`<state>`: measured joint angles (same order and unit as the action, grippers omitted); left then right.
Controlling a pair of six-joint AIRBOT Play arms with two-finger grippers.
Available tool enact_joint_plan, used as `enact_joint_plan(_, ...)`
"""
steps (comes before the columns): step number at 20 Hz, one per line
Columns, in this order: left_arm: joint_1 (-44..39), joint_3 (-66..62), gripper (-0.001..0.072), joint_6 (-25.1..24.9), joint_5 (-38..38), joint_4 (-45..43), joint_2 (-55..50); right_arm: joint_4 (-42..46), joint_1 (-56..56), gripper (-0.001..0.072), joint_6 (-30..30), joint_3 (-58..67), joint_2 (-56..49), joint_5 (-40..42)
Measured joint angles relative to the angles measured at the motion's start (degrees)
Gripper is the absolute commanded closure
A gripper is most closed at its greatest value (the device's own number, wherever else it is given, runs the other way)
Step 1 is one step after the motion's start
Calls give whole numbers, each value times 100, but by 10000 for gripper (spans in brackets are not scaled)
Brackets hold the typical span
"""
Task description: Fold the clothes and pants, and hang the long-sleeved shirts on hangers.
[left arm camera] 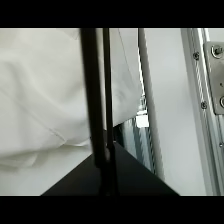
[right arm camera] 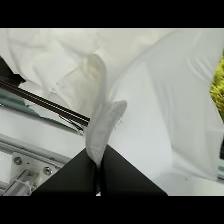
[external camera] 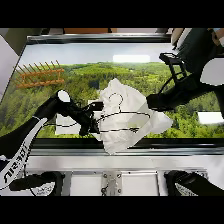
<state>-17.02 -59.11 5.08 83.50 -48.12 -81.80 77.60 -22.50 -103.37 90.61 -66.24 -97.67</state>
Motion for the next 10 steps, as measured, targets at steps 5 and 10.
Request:
enact_joint_plan(5,-9,0,697,-7,-20,15,-2,-275,-658,701,-243,35,-197,776)
enact_joint_plan(10,-9,0,697,-17,-17,15,-4,-479,-1167,701,-538,39,-466,1484)
